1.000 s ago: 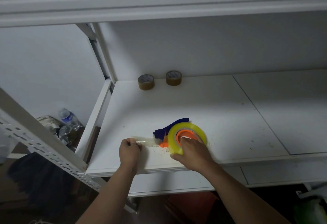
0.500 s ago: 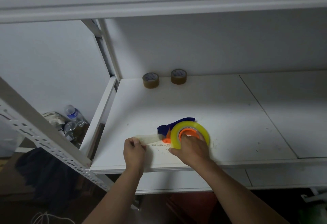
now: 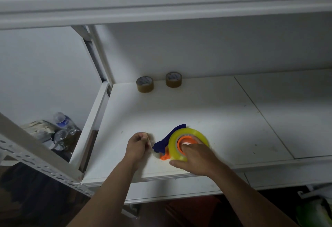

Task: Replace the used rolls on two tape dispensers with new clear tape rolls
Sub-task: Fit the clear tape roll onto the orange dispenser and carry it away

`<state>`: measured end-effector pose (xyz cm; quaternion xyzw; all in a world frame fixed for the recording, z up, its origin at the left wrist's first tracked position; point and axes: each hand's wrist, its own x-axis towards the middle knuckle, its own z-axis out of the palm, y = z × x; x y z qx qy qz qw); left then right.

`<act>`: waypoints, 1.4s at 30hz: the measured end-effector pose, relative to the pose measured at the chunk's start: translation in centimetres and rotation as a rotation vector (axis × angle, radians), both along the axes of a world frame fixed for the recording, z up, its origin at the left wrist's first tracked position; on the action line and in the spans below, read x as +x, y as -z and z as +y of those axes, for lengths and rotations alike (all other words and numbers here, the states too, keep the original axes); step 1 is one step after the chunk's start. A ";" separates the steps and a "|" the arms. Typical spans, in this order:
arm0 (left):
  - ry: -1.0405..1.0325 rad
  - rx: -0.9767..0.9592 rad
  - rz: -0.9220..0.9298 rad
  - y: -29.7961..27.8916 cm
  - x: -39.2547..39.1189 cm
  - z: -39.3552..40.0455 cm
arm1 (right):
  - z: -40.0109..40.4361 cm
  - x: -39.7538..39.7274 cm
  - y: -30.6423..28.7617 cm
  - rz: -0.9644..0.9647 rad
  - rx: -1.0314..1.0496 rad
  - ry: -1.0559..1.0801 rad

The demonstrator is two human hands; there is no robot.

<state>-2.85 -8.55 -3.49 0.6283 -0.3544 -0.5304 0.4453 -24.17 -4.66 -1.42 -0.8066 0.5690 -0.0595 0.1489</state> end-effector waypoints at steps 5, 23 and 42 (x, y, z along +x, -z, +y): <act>0.166 0.053 0.043 -0.3 -0.3 -0.9 | -0.1 -0.1 0.9 0.026 -0.174 0.004; 0.483 0.126 -0.168 -1.9 -1.7 -1.9 | -0.3 -0.2 1.5 0.066 -0.219 -0.015; 0.656 0.012 -0.746 -3.1 -3.1 -0.4 | -0.2 -0.2 1.4 0.020 -0.225 -0.008</act>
